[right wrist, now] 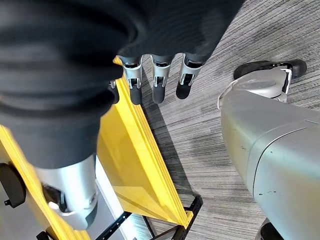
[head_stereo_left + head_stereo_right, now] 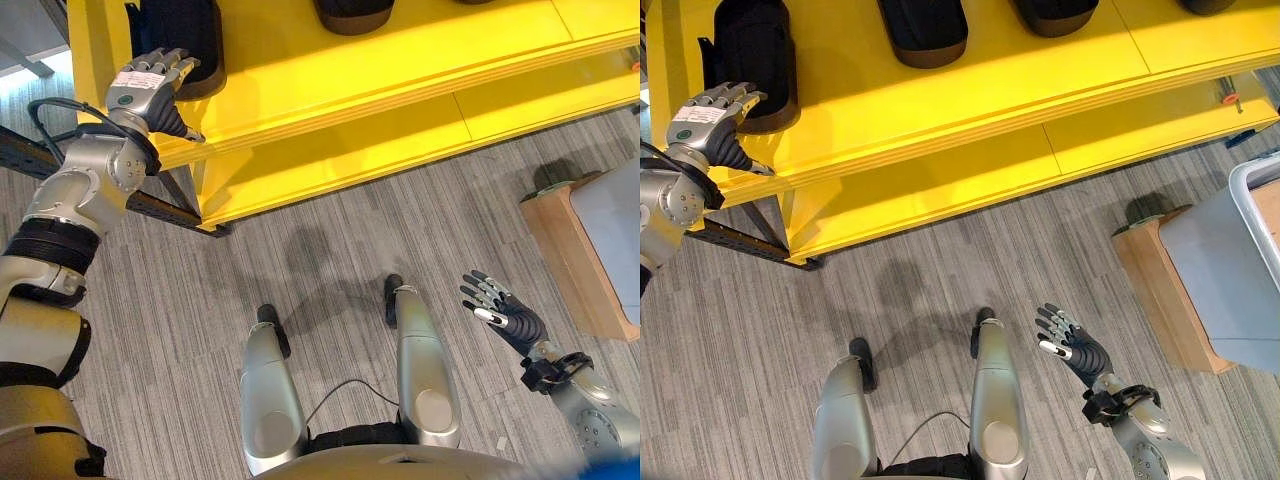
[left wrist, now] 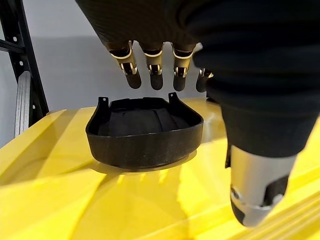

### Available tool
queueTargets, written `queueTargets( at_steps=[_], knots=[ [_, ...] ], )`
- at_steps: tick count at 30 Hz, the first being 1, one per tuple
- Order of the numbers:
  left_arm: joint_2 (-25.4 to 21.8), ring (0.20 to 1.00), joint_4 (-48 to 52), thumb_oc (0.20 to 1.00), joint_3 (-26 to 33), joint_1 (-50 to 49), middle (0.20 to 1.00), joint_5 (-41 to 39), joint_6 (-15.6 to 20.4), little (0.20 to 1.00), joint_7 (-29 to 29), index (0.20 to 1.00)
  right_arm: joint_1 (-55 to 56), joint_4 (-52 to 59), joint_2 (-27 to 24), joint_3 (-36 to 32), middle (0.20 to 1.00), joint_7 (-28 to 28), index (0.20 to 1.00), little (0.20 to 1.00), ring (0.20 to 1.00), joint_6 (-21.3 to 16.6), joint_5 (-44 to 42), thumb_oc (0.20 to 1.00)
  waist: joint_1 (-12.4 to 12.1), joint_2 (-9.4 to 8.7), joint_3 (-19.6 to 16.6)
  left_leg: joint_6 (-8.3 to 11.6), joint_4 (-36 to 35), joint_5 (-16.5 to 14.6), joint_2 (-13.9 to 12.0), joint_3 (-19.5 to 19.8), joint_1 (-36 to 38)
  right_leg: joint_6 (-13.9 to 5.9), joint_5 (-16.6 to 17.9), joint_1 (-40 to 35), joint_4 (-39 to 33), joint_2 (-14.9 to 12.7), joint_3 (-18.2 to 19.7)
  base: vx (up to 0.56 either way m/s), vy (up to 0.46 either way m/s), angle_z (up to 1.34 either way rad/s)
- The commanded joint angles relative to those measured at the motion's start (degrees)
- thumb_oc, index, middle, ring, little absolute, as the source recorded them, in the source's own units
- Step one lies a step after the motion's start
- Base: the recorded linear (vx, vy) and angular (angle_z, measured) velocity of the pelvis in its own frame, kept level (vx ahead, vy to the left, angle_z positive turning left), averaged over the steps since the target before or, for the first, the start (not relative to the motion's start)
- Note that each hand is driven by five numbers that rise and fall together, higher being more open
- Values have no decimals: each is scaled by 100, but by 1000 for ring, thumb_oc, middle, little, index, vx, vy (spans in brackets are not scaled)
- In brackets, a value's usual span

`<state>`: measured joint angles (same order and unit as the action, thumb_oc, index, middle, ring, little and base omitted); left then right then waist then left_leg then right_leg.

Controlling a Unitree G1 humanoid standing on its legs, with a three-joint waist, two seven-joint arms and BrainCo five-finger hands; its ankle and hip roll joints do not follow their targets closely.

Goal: Move parts from the plastic box to the shelf.

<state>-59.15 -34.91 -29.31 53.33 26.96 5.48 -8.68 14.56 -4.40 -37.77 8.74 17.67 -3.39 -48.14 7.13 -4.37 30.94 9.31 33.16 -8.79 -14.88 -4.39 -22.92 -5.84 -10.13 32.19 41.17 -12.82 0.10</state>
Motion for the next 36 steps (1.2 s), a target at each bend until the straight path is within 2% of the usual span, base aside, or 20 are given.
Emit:
queueTargets(
  at_steps=[1, 7, 10, 11, 12, 13, 17, 19, 21, 27, 36],
  knots=[
    [-401, 1000, 263, 1000, 248, 58, 1000, -314, 54, 1000, -77, 1000, 299, -99, -4, 3, 1000, 42, 1000, 1000, 1000, -166, -93, 1000, 23, -93, -379, -3, 48, 216, -193, 446, -291, -522, 603, -494, -696, -552, 185, 0, 0, 0],
    [-544, 1000, 1093, 1000, 1020, -732, 1000, -417, 135, 1000, -113, 1000, 331, -73, 67, -55, 1000, 33, 1000, 1000, 1000, -199, -72, 1000, -27, -60, -362, -1, 36, 224, -192, 462, -276, -498, 589, -532, -680, -540, 168, 0, 0, 0],
    [-568, 1000, 1486, 1000, 1580, -1288, 1000, -473, 175, 1000, -201, 1000, 337, -71, 118, -113, 1000, 22, 1000, 1000, 1000, -228, -58, 1000, -74, -56, -358, 4, 20, 217, -199, 459, -254, -494, 579, -559, -679, -535, 161, 0, 0, 0],
    [-580, 1000, 1823, 1000, 2017, -1697, 1000, -491, 197, 1000, -257, 1000, 337, -57, 135, -147, 1000, 14, 1000, 1000, 1000, -249, -57, 1000, -100, -49, -353, 5, 20, 213, -203, 454, -249, -488, 573, -573, -688, -536, 156, 0, 0, 0],
    [-581, 1000, 1840, 1000, 2054, -1735, 1000, -489, 194, 1000, -252, 1000, 333, -57, 125, -139, 1000, 13, 1000, 1000, 1000, -249, -57, 1000, -88, -47, -355, 5, 20, 213, -203, 453, -248, -488, 574, -574, -688, -536, 156, 0, 0, 0],
    [-566, 1000, 2089, 1000, 2362, -2059, 1000, -512, 221, 1000, -287, 1000, 329, -36, 149, -183, 1000, 0, 1000, 1000, 1000, -247, -40, 1000, -122, -41, -339, 2, 41, 203, -203, 465, -254, -480, 575, -569, -685, -535, 159, 0, 0, 0],
    [-489, 1000, 2590, 1000, 2963, -2800, 1000, -556, 292, 1000, -251, 1000, 323, -9, 148, -244, 1000, -19, 1000, 1000, 1000, -251, 28, 1000, -150, -30, -313, -5, 52, 189, -202, 471, -249, -470, 569, -586, -688, -529, 161, 0, 0, 0],
    [-487, 1000, 2611, 1000, 3008, -2846, 1000, -555, 289, 1000, -244, 1000, 317, -9, 136, -231, 1000, -20, 1000, 1000, 1000, -251, 27, 1000, -133, -30, -315, -5, 52, 189, -203, 472, -248, -470, 569, -587, -688, -529, 160, 0, 0, 0],
    [-297, 1000, 2923, 1000, 3313, -3362, 1000, -623, 362, 1000, -169, 1000, 282, 20, 134, -256, 1000, -56, 1000, 1000, 1000, -253, 82, 1000, -178, -30, -290, -15, 50, 182, -188, 470, -243, -463, 571, -600, -710, -529, 159, 0, 0, 0],
    [-59, 1000, 3121, 1000, 3489, -3827, 1000, -683, 420, 1000, -79, 1000, 267, 122, 104, -271, 1000, -60, 1000, 1000, 1000, -241, 96, 1000, -189, -45, -276, -34, 42, 186, -182, 471, -256, -458, 574, -597, -725, -531, 148, 0, 0, 0],
    [369, 1000, 2967, 1000, 3165, -3979, 1000, -739, 425, 1000, 29, 1000, 223, 173, 81, -262, 1000, -134, 1000, 1000, 1000, -246, 99, 1000, -188, -88, -242, -55, 68, 185, -176, 481, -302, -444, 562, -557, -684, -525, 143, 0, 0, 0]
  ],
)
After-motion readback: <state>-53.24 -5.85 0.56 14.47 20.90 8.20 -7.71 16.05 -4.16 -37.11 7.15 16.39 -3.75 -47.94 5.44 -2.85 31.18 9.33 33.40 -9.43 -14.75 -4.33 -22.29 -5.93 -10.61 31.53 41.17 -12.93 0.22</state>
